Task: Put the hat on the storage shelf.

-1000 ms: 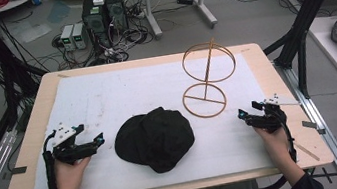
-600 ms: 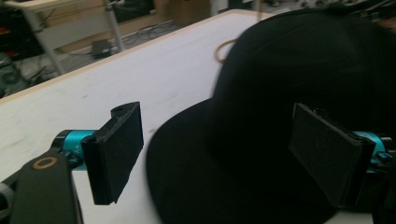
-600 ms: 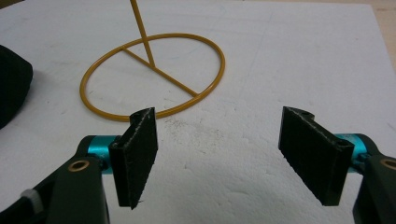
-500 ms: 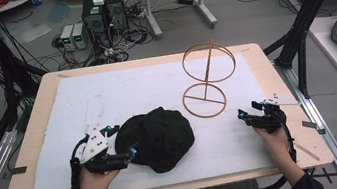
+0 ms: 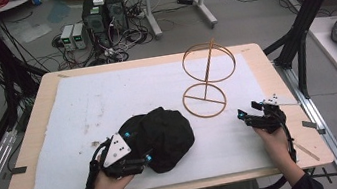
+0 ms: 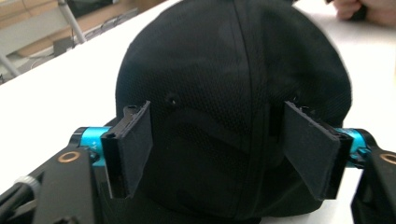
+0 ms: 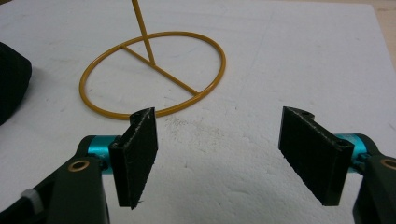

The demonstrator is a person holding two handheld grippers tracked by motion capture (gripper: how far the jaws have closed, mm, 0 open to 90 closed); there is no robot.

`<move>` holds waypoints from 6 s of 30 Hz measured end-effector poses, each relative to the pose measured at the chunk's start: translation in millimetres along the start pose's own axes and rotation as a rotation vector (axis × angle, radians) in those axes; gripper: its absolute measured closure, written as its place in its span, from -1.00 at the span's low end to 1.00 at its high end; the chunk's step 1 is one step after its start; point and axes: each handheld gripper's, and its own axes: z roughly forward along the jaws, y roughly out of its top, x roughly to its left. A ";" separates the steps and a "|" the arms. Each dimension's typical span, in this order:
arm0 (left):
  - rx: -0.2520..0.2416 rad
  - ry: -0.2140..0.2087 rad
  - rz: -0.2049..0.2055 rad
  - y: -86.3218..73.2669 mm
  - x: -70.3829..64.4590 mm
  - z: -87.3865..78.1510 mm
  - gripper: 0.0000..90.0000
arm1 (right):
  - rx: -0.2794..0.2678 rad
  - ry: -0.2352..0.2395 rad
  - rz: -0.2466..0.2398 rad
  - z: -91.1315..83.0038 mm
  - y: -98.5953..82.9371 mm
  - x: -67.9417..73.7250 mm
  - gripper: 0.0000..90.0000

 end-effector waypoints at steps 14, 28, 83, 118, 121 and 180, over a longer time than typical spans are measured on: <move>0.012 0.062 0.007 1.5 -3.6 -2.7 0.23 | 0.000 -0.003 -0.008 -0.2 -0.1 0.4 -0.38; 0.014 0.065 0.023 0.1 -1.5 -5.1 0.82 | 0.002 0.002 -0.011 -0.1 -0.1 1.0 -0.38; -0.368 -0.141 0.001 33.3 8.3 -24.1 0.95 | -0.236 0.651 -0.280 -34.1 51.9 109.7 -0.24; -0.366 -0.196 -0.004 32.9 -1.4 -15.2 0.95 | -0.175 0.679 -0.520 -34.4 53.1 127.1 0.89; -0.363 -0.184 0.000 32.1 -1.6 -14.4 0.94 | -0.193 0.661 -0.518 -36.2 53.5 127.0 0.94; 0.008 0.175 -0.466 -63.9 91.9 -3.0 -0.45 | -0.569 0.488 -0.482 -91.5 234.8 127.5 0.97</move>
